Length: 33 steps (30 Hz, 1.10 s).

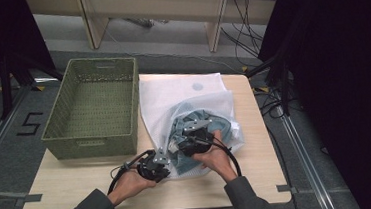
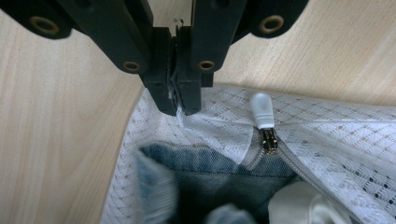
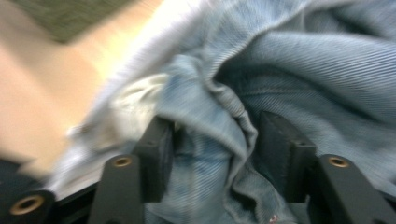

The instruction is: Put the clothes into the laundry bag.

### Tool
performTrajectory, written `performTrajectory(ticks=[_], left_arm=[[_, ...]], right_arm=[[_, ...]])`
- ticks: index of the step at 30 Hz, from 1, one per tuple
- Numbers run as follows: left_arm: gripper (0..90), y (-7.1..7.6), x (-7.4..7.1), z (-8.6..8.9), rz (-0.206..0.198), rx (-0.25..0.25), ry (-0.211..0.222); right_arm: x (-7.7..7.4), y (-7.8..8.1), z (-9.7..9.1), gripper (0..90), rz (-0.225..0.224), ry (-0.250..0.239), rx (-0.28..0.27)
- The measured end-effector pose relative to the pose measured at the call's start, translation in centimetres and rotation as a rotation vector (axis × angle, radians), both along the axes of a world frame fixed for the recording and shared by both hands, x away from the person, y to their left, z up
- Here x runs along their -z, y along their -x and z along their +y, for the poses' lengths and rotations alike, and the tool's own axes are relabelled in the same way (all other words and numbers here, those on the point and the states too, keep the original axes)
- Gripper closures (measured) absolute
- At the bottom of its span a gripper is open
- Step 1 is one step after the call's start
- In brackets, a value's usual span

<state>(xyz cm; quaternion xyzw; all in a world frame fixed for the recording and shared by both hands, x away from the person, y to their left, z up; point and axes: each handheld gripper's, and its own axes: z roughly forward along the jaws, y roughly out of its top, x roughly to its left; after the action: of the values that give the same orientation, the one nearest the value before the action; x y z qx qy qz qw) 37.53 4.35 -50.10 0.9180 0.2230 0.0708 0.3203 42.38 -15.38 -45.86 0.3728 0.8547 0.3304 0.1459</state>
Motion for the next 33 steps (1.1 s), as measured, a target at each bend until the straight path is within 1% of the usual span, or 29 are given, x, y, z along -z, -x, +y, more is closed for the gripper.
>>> performTrajectory(ticks=[2,3,4,5,6,7,8,10,11,12,13,14,15,16,17,18,20,21,23,24,25,26,27,28,29,30,31,32,33], left_arm=[[86.6,-0.1,-0.1,0.1,0.0,0.009,-0.014],[86.5,-0.2,-0.1,0.1,-0.009,0.02,-0.02],[86.4,-0.1,-0.1,0.1,0.002,0.011,-0.018],[86.3,0.0,-0.1,0.1,0.002,0.005,-0.011],[86.2,-0.1,-0.1,0.1,0.001,0.008,-0.014],[86.1,-0.1,-0.1,0.1,0.001,0.008,-0.014],[86.1,-0.1,-0.1,0.1,0.002,0.007,-0.013],[86.0,-0.1,-0.1,0.1,0.004,0.01,-0.016],[86.0,-0.1,-0.1,0.1,0.005,0.008,-0.013],[86.0,-0.1,-0.1,0.1,0.004,0.014,-0.02],[86.0,-0.1,-0.1,0.1,0.004,0.016,-0.021],[86.0,-0.2,-0.1,0.2,0.004,0.017,-0.02],[86.1,-0.2,-0.1,0.2,0.005,0.017,-0.019],[86.1,-0.2,-0.1,0.2,0.005,0.018,-0.021],[86.2,-0.2,-0.2,0.2,-0.006,0.031,-0.027],[86.3,-0.2,-0.1,0.1,-0.003,0.026,-0.023],[86.7,0.0,0.0,0.0,0.0,0.011,-0.005],[86.8,-0.1,-0.1,0.1,-0.012,0.03,-0.023],[87.0,-0.1,-0.2,0.1,-0.019,0.04,-0.04],[87.0,0.0,-0.2,0.0,-0.02,0.04,-0.039],[87.0,0.0,-0.2,0.1,-0.018,0.038,-0.037],[87.1,0.0,-0.2,0.1,-0.017,0.037,-0.041],[87.1,0.0,-0.2,0.1,-0.022,0.042,-0.043],[87.1,0.0,-0.2,0.1,-0.024,0.044,-0.044],[87.1,0.0,-0.2,0.1,-0.021,0.042,-0.045],[87.1,0.0,-0.2,0.1,-0.02,0.042,-0.047],[87.1,0.0,-0.3,0.1,-0.022,0.043,-0.048],[87.1,0.1,-0.3,0.1,-0.027,0.043,-0.05],[87.2,0.2,-0.2,0.1,-0.017,0.035,-0.051]], right_arm=[[-1.1,1.0,-0.8,45.5,-0.02,-0.015,-0.028],[-1.6,1.4,-1.3,45.0,-0.01,-0.004,-0.057],[-1.4,1.9,-1.5,44.8,-0.037,-0.024,-0.074],[-1.7,2.2,-1.8,44.3,-0.009,-0.017,-0.096],[-1.3,2.8,-1.8,44.1,-0.02,-0.036,-0.087],[-1.3,3.2,-2.0,44.0,-0.002,-0.014,-0.123],[-1.0,3.6,-2.1,43.4,0.004,0.001,-0.134],[-0.4,4.0,-2.1,43.2,0.024,0.019,-0.154],[0.1,4.1,-2.0,42.9,0.042,0.028,-0.157],[0.6,4.2,-1.7,42.8,0.075,0.042,-0.152],[1.3,4.1,-1.5,43.1,0.078,0.064,-0.163],[1.7,4.0,-1.3,45.6,0.086,0.098,-0.177],[2.4,3.8,-0.9,49.0,0.075,0.103,-0.177],[2.7,3.8,-0.6,53.9,0.087,0.131,-0.178],[3.3,3.4,-0.4,59.7,0.053,0.164,-0.199],[3.6,3.3,-0.1,68.3,0.046,0.159,-0.192],[3.4,2.8,0.5,77.3,0.028,0.185,-0.164],[3.4,2.7,0.9,79.5,0.008,0.197,-0.147],[3.5,2.0,1.5,81.2,-0.062,0.197,-0.118],[3.1,1.4,1.6,81.6,-0.065,0.213,-0.128],[3.0,1.2,1.9,81.7,-0.059,0.195,-0.069],[2.9,0.6,2.0,81.8,-0.082,0.187,-0.052],[2.9,0.0,2.2,81.8,-0.095,0.182,-0.032],[3.0,-0.6,2.2,81.8,-0.105,0.192,-0.023],[3.2,-1.0,2.3,81.8,-0.103,0.194,-0.006],[3.6,-1.4,2.4,81.7,-0.12,0.196,0.012],[3.7,-1.7,2.5,81.7,-0.118,0.18,0.028],[3.9,-1.8,2.6,81.5,-0.131,0.168,0.042],[3.9,-1.7,2.7,81.1,-0.124,0.169,0.039]])
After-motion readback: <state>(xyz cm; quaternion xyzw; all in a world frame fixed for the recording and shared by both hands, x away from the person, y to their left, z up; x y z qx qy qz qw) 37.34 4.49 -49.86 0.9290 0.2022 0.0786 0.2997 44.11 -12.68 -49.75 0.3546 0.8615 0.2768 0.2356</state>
